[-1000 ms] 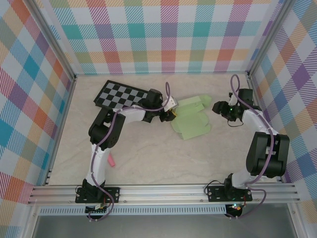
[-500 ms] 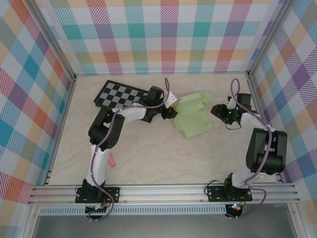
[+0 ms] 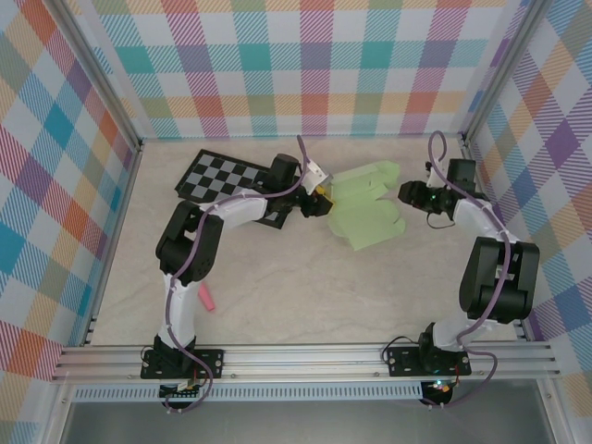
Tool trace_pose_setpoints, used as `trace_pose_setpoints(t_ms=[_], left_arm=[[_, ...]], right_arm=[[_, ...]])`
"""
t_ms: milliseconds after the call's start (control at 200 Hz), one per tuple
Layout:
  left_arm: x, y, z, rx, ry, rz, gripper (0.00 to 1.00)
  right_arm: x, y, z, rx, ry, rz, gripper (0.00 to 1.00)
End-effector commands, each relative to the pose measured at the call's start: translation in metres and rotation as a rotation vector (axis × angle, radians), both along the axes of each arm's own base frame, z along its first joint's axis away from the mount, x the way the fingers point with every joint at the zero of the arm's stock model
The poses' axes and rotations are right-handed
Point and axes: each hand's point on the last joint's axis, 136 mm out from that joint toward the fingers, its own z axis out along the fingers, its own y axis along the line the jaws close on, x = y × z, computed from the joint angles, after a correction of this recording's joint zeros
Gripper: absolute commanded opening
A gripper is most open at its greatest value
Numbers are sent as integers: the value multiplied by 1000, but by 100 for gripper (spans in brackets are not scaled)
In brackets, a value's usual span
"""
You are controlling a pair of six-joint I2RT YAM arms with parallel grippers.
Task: Fold the paper box
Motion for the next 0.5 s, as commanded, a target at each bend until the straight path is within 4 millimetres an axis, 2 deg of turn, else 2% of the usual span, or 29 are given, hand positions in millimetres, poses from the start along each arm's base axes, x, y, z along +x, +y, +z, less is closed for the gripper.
trace_pose_setpoints(t_ms=[0,45,140,245,305,385,495], left_arm=[[-4,0,26,-62,-30,-46,37],[-5,-2,26,-69,-25,-53,37],[-6,-2,27,-77,-26,-53,37],[-7,-2,28,-79,-31,-52,37],[-8,-2,27,-80,-22,-52,37],[-9,-2,28,-87,-3,-49,37],[-11,-2,30,-96,5,-52,36]], right_arm=[[-7,17,-4,11,-63,139,24],[-8,21,-5,4,-85,154,20],[-2,25,-8,54,-69,141,22],[7,32,-10,159,-17,123,46],[10,33,-15,178,-1,101,52],[13,34,-22,122,8,84,52],[19,37,-21,106,-28,86,44]])
